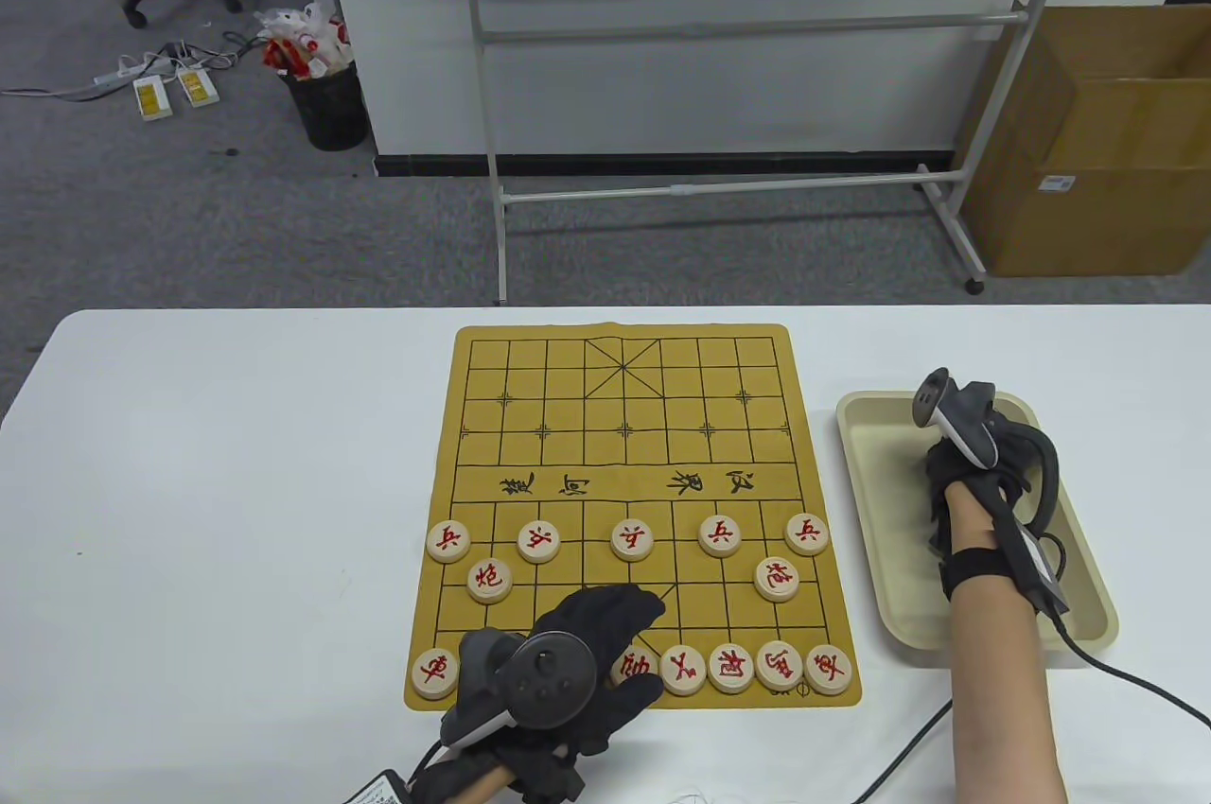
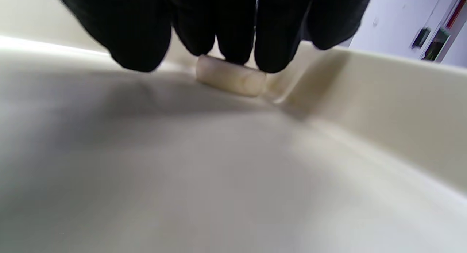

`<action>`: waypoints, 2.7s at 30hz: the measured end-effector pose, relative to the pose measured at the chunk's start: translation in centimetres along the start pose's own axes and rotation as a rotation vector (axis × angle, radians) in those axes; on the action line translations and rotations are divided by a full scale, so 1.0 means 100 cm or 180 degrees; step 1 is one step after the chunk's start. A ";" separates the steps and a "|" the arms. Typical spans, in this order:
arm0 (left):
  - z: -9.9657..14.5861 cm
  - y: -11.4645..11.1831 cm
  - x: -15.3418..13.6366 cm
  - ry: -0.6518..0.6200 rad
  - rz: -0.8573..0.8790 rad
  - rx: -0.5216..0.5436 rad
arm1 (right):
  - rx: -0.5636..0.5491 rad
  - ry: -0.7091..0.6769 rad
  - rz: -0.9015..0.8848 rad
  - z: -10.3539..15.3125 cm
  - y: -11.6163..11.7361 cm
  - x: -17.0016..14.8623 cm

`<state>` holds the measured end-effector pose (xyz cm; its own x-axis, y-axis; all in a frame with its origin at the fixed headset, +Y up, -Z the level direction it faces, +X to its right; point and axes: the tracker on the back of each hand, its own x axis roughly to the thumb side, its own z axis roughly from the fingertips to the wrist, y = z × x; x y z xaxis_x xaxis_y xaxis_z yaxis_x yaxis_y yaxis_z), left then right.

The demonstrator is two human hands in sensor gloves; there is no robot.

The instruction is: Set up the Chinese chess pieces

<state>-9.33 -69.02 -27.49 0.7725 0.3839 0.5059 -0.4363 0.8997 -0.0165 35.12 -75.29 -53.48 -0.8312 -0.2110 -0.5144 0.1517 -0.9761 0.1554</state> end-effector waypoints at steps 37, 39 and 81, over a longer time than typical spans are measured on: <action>-0.001 0.000 -0.001 0.0012 0.0002 0.0057 | 0.0325 -0.0448 -0.0030 0.039 -0.038 -0.009; -0.001 0.001 0.000 -0.0005 -0.0014 0.0071 | 0.0253 -0.0577 -0.0326 0.052 -0.053 -0.015; 0.012 -0.011 0.048 -0.0684 -0.0957 0.0483 | 0.1650 -0.2509 -0.3686 0.324 -0.039 0.024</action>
<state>-5.65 -68.45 -24.03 0.7691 0.0415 0.6378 -0.2811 0.9182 0.2792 15.21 -70.29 -28.01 -0.4479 0.8940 -0.0088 -0.8384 -0.4166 0.3515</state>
